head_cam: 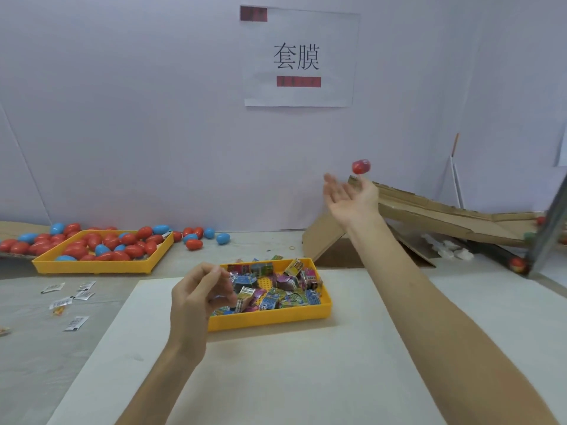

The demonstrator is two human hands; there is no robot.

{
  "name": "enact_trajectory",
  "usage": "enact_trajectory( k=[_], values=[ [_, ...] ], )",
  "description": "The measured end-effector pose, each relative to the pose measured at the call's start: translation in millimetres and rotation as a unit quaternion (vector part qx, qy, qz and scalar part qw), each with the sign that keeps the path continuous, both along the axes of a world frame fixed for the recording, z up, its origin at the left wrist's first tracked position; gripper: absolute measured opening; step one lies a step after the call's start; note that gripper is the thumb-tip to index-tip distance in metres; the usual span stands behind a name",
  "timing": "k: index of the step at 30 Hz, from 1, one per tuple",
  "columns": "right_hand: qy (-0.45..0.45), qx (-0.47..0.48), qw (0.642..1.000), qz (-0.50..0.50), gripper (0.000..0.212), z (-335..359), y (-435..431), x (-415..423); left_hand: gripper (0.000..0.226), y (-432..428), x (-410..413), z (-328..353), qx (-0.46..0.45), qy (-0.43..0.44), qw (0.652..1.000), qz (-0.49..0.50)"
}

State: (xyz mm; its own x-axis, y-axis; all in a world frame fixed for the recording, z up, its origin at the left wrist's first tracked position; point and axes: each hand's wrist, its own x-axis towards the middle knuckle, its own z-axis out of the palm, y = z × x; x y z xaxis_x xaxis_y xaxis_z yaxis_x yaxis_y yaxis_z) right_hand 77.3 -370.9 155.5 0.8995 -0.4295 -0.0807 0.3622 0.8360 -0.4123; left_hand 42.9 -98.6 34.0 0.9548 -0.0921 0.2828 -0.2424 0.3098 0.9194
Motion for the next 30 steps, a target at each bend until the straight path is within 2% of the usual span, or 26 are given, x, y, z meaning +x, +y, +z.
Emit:
enact_trajectory(
  k=[2, 6, 8, 10, 13, 17, 21, 23, 25, 27, 30],
  values=[
    [0.042, -0.049, 0.998, 0.01, 0.03, -15.2, 3.1, -5.6, 0.029, -1.2, 0.4, 0.2, 0.028, -0.012, 0.999, 0.015],
    [0.122, -0.288, 0.95, -0.001, 0.013, -66.6, 23.4, -24.8, 0.03, -1.9, 0.9, -5.6, 0.169, -0.106, 0.975, 0.093],
    [0.14, -0.424, 0.893, -0.054, 0.02, -89.2, 25.6, -36.7, 0.026, -1.9, 2.0, -10.2, 0.262, -0.151, 0.944, 0.133],
    [0.126, -0.55, 0.82, -0.093, 0.024, -110.0, 27.3, -47.8, 0.022, -1.8, 4.7, -13.8, 0.321, -0.167, 0.922, 0.139],
    [0.095, -0.675, 0.721, -0.129, 0.027, -127.2, 33.6, -57.9, 0.024, -0.1, 8.8, -19.1, 0.382, -0.165, 0.899, 0.135],
    [0.068, -0.751, 0.644, -0.131, 0.027, -131.7, 40.9, -61.4, 0.02, 4.0, 13.8, -21.5, 0.415, -0.151, 0.886, 0.143],
    [0.012, -0.839, 0.542, -0.044, 0.017, -138.9, 50.2, -61.8, 0.016, 6.4, 14.2, -21.7, 0.455, -0.161, 0.863, 0.148],
    [0.012, -0.871, 0.49, 0.0, 0.018, -141.0, 55.4, -61.7, 0.015, 5.4, 11.5, -23.4, 0.496, -0.176, 0.838, 0.142],
    [0.026, -0.895, 0.445, 0.02, 0.021, -141.6, 59.6, -61.8, 0.015, 4.8, 10.2, -24.9, 0.512, -0.179, 0.828, 0.14],
    [0.039, -0.897, 0.439, 0.028, 0.022, -141.4, 61.9, -61.8, 0.016, 5.1, 11.6, -24.3, 0.501, -0.175, 0.836, 0.141],
    [0.062, -0.888, 0.455, 0.014, 0.022, -142.4, 63.6, -60.2, 0.018, 7.6, 14.7, -20.0, 0.446, -0.161, 0.868, 0.15]
  ],
)
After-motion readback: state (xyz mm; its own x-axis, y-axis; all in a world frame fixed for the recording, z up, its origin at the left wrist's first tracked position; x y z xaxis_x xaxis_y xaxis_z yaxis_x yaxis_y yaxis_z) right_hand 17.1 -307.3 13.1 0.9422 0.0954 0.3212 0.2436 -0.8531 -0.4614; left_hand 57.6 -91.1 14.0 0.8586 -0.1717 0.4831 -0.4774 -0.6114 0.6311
